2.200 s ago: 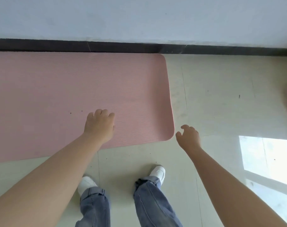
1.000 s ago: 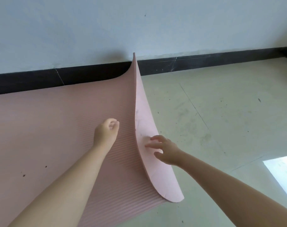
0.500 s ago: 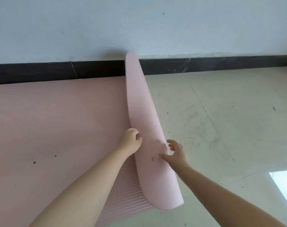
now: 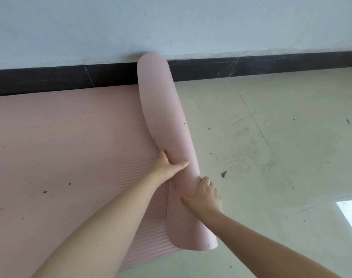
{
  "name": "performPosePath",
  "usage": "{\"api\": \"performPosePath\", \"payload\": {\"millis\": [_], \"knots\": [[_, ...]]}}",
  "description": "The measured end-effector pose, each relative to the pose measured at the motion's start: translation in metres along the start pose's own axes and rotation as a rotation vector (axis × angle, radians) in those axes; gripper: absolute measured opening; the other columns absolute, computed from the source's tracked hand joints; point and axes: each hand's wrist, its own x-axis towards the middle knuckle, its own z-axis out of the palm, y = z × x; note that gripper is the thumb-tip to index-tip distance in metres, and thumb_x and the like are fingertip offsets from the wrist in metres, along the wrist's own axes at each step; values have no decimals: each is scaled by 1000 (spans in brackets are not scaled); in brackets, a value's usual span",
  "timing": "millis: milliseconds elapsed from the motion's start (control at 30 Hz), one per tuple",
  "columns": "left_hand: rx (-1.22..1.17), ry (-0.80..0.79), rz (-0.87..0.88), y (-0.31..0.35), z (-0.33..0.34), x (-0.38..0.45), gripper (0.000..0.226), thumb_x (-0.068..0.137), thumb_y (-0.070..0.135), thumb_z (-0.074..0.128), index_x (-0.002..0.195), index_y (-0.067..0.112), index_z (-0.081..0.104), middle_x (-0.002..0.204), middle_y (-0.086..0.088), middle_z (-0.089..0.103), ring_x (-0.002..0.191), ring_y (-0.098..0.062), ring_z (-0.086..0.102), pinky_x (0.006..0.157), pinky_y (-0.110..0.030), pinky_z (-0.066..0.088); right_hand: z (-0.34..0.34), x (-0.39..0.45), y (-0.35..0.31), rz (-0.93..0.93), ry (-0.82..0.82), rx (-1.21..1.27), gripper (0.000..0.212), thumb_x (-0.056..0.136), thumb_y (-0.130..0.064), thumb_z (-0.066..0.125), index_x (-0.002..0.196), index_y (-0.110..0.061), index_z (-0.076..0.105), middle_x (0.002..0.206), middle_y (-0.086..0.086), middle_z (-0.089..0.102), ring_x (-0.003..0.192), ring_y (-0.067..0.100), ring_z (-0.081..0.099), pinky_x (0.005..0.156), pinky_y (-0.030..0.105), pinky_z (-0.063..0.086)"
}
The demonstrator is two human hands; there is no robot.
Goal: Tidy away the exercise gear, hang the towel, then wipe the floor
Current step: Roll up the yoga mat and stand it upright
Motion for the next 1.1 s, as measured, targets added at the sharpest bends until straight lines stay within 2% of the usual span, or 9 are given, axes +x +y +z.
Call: {"api": "performPosePath", "payload": {"millis": [133,333,433,567,667,833,967,1067,1100], "knots": [[-145,-68,-53,0,-4,-3,85,83,33,68,147,31,13,138,-1,50,117,-24,56,90,-35,51,-2,-8,-2,-97,-16,-21,56,82,-35,61,124,-10,35,127,5,42,120,22,42,96,31,40],[-301,-28,-84,6,4,-8,54,90,21,53,138,10,32,102,-2,53,81,-16,54,56,-24,41,-4,-19,0,-279,-47,-42,71,82,-44,57,138,-11,27,131,2,39,123,20,40,102,27,34],[-454,-32,-182,-9,-8,-10,44,85,29,52,125,10,48,86,-3,57,68,-16,54,55,-23,41,2,-23,1,-421,-89,-51,85,70,-62,33,141,-16,30,115,0,44,103,17,48,91,25,40],[-527,-1,-295,-33,-27,-16,33,90,27,47,116,8,54,87,-8,61,69,-18,56,61,-25,44,6,-13,-2,-349,-105,140,41,95,-17,41,135,-11,44,100,-2,47,82,15,51,68,17,36],[-535,113,-307,-44,-34,-14,54,81,28,59,125,-1,47,102,-12,61,79,-22,57,68,-28,46,10,-3,-5,-195,-106,204,43,94,-19,48,136,-8,42,110,4,51,98,26,61,73,22,43],[-279,216,-283,-50,-42,-15,45,85,30,66,116,9,41,119,-8,56,101,-22,54,91,-33,45,11,5,-14,-55,-210,77,57,93,-33,52,141,-10,33,132,9,51,115,23,54,72,20,41],[47,361,-251,-51,-55,-29,56,86,34,65,127,2,46,116,-11,55,109,-25,52,84,-29,37,13,3,-26,-74,-286,20,63,90,-38,55,142,-12,31,132,9,52,116,24,54,84,26,44],[315,467,-96,-52,-71,-43,11,86,19,63,83,11,56,86,-5,59,95,-28,57,74,-29,38,18,1,-38,-114,-272,-20,64,86,-40,60,137,-12,36,122,10,59,97,26,63,78,29,50],[372,459,-48,-55,-75,-48,21,86,12,61,68,16,50,72,0,54,85,-26,54,68,-26,36,18,0,-41,-129,-277,-24,63,84,-41,62,135,-12,38,117,10,61,87,26,64,72,28,50]]}}
